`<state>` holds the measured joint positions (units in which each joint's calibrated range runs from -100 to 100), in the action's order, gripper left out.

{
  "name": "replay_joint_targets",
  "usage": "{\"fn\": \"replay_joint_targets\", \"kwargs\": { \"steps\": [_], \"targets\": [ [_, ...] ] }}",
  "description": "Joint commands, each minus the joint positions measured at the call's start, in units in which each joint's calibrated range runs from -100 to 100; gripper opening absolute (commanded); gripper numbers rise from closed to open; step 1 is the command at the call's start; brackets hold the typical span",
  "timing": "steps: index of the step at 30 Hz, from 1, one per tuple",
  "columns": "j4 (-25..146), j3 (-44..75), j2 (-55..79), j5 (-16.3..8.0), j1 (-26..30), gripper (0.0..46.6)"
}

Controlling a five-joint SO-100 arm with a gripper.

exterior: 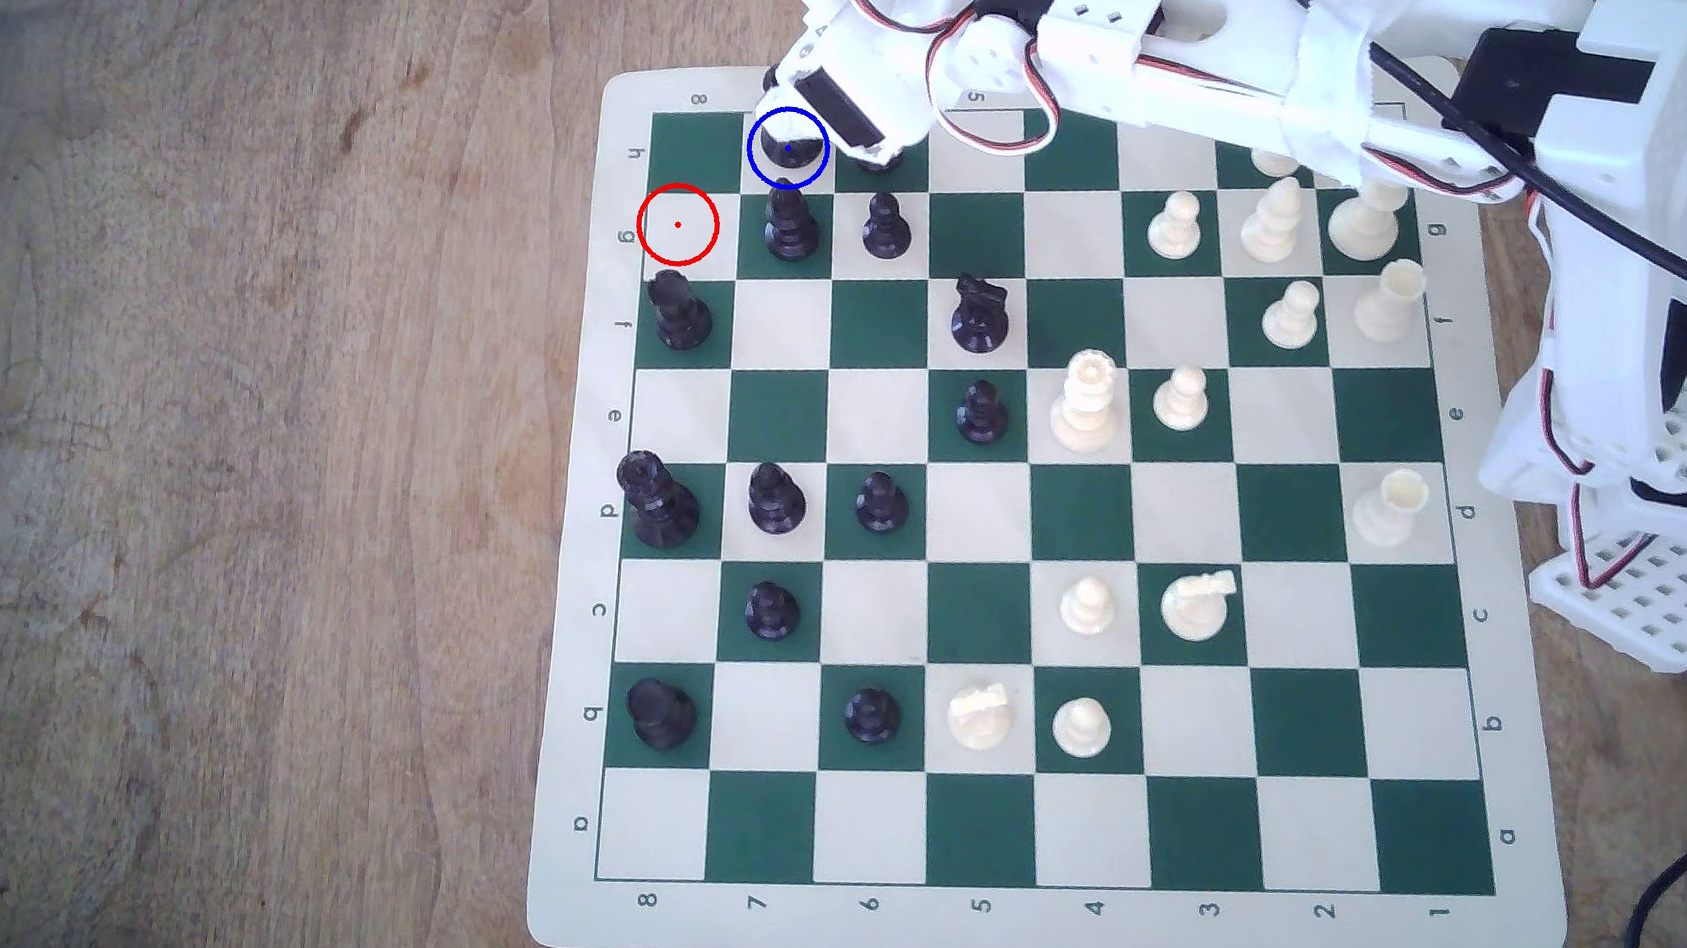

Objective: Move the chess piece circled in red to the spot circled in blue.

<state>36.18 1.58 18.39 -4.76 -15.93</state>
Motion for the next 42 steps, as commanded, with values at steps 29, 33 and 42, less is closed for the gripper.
{"fn": "replay_joint_targets", "kwargs": {
  "steps": [29, 33, 42],
  "targets": [
    [1.33, 5.67, -4.13, -1.03, -1.47, 20.6],
    [4.94, 6.76, -7.27, -1.07, -1.08, 22.2],
    [10.75, -7.93, -27.64, 1.07, 1.26, 24.3]
  ]
}}
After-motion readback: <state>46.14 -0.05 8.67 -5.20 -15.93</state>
